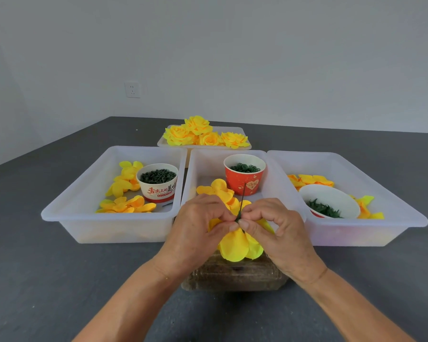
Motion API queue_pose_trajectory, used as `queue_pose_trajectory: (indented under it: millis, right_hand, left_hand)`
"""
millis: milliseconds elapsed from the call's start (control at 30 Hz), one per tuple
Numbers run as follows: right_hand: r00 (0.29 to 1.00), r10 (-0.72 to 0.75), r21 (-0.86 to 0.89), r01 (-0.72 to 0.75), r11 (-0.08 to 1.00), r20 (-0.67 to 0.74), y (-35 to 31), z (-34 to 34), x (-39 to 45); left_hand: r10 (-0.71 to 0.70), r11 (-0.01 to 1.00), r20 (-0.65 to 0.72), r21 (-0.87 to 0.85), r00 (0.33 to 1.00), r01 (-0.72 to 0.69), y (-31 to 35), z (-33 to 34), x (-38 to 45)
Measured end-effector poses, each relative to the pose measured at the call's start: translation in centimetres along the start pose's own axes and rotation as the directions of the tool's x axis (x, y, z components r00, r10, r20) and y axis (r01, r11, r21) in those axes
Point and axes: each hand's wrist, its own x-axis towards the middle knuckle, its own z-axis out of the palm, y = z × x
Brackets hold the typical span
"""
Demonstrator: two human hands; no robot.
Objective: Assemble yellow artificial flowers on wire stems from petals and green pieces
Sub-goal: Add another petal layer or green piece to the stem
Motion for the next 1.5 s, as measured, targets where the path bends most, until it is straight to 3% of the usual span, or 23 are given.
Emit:
queue_pose_trajectory:
  millis: [100,267,500,800,967,1200,1367,1500]
  right_hand:
    - [1.000,0.011,-0.016,-0.011,1.000,-0.006,-0.5,0.0,-0.1]
    - [0.985,0.171,-0.091,-0.170,0.981,0.009,-1.3,-0.7,0.5]
    - [0.973,0.221,-0.035,-0.224,0.974,-0.059,-2.5,0.4,0.4]
    - [0.941,0.101,-0.340,-0.215,0.915,-0.323,-3.1,2.1,-0.6]
    - [0.932,0.128,-0.285,-0.231,0.930,-0.338,-3.0,2.7,-1.0]
    - [0.919,0.099,-0.215,-0.192,0.958,-0.382,-2.8,3.3,-1.4]
    - [0.911,0.185,-0.129,-0.247,0.960,-0.368,-2.8,3.5,-1.4]
    - [0.912,0.179,-0.161,-0.252,0.954,-0.370,-3.4,3.5,-1.6]
  left_hand:
    - [-0.007,1.000,0.009,0.024,1.000,0.007,0.3,-0.1,0.0]
    - [0.024,0.992,0.068,0.125,0.997,-0.032,1.1,-0.6,0.6]
    - [-0.076,0.990,-0.079,0.109,0.994,0.085,1.8,-0.4,-0.4]
    - [-0.101,0.987,-0.081,0.114,0.992,0.110,1.9,0.0,-0.6]
    - [-0.107,0.987,-0.001,0.124,0.994,0.106,1.4,-0.6,0.0]
    - [-0.099,0.989,0.010,0.111,0.995,0.098,1.2,-0.6,0.3]
    - [-0.119,0.982,0.026,0.151,0.993,0.114,1.4,-0.5,0.5]
    - [-0.152,0.978,0.036,0.153,0.988,0.145,1.6,-0.7,0.4]
